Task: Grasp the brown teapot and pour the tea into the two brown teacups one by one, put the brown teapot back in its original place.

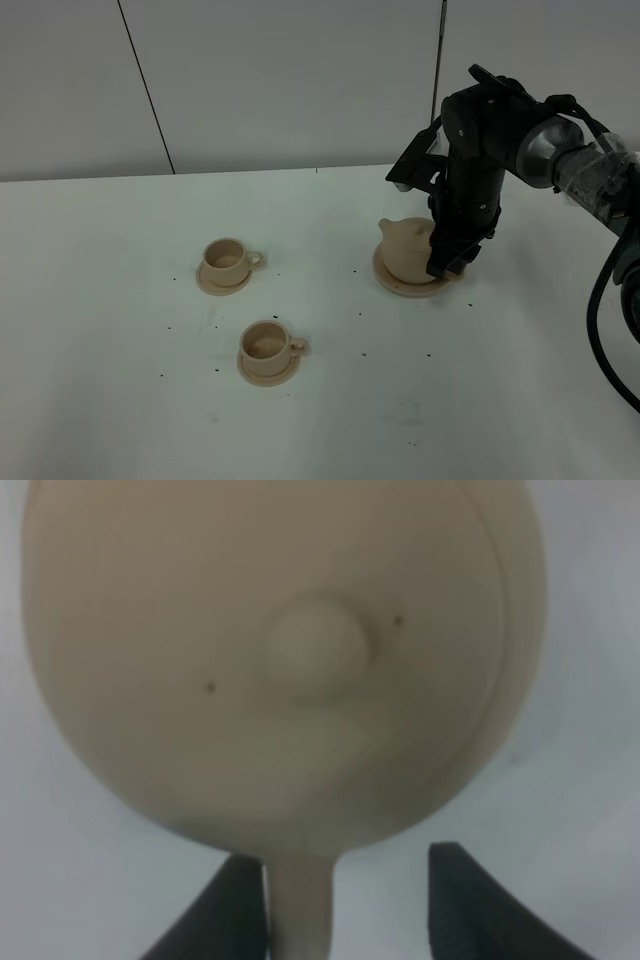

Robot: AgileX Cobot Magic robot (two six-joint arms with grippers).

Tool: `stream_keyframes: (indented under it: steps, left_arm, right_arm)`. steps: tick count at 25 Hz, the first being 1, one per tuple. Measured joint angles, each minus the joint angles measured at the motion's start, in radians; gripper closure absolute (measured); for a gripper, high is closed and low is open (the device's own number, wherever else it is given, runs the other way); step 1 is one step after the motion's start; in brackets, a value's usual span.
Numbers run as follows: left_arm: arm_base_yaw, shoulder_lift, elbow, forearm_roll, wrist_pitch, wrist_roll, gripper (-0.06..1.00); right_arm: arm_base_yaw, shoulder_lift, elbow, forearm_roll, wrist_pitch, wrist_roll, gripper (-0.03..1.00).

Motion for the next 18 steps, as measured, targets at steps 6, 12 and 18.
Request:
stream_keyframes:
  steps: [6,12,18]
  left_arm:
    - [0.0,0.0,0.0,0.0,0.0,-0.001,0.7]
    - [0.0,0.0,0.0,0.0,0.0,-0.001,0.7]
    - [0.0,0.0,0.0,0.0,0.0,0.002,0.7]
  right_arm:
    - [0.0,0.0,0.0,0.0,-0.009,-0.01,0.6]
    - [0.0,0.0,0.0,0.0,-0.01,-0.012,0.62]
    - [0.0,0.0,0.0,0.002,-0.011,-0.012,0.74]
